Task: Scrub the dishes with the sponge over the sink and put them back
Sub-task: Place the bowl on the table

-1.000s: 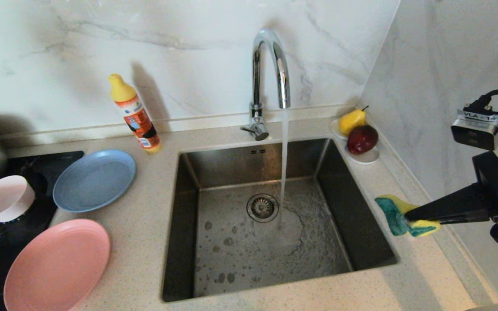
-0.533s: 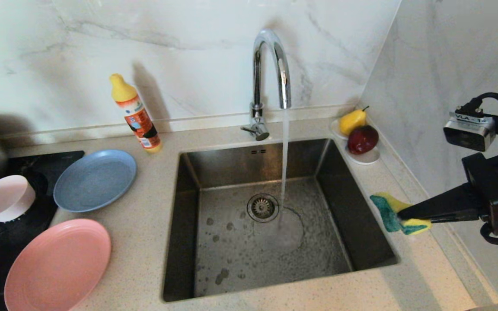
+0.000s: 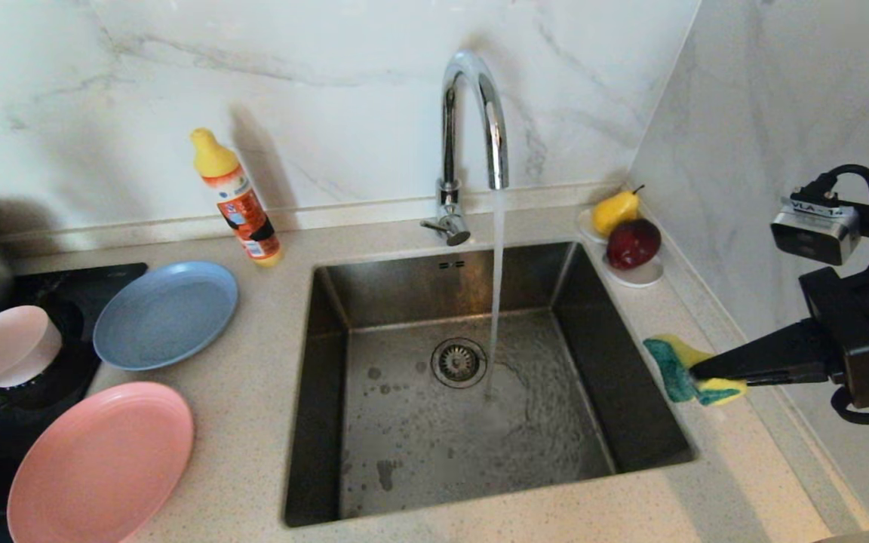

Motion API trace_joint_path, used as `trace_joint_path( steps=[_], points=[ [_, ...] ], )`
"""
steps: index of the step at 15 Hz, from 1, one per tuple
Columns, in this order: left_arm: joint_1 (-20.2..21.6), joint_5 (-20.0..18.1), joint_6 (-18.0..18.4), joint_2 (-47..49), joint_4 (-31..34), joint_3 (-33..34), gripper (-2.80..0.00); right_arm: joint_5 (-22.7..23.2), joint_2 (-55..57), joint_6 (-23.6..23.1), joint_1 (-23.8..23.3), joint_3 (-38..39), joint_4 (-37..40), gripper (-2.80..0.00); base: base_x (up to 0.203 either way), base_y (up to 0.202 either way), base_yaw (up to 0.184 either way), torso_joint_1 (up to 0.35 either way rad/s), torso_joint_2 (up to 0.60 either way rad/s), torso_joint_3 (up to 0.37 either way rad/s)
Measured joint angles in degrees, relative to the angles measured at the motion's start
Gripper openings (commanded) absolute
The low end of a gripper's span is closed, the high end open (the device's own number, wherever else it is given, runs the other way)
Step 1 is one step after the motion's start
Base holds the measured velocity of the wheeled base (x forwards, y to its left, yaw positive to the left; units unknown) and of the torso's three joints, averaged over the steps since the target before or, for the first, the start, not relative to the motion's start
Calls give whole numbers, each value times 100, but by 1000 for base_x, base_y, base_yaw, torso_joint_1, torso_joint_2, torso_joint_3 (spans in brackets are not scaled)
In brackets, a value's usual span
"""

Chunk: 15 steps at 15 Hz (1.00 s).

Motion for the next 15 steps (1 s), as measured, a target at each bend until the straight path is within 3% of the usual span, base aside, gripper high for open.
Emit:
trace_joint_path(
  steps=[7,15],
  points=[
    [55,-730,89,417,-732,61,-280,2,20,-12,-24,-4,0,-280,0,0,0,0,0,0],
    [52,-783,155,878,-1219,-44,-280,1,6,-1,-24,-6,5,-280,0,0,0,0,0,0]
  ],
)
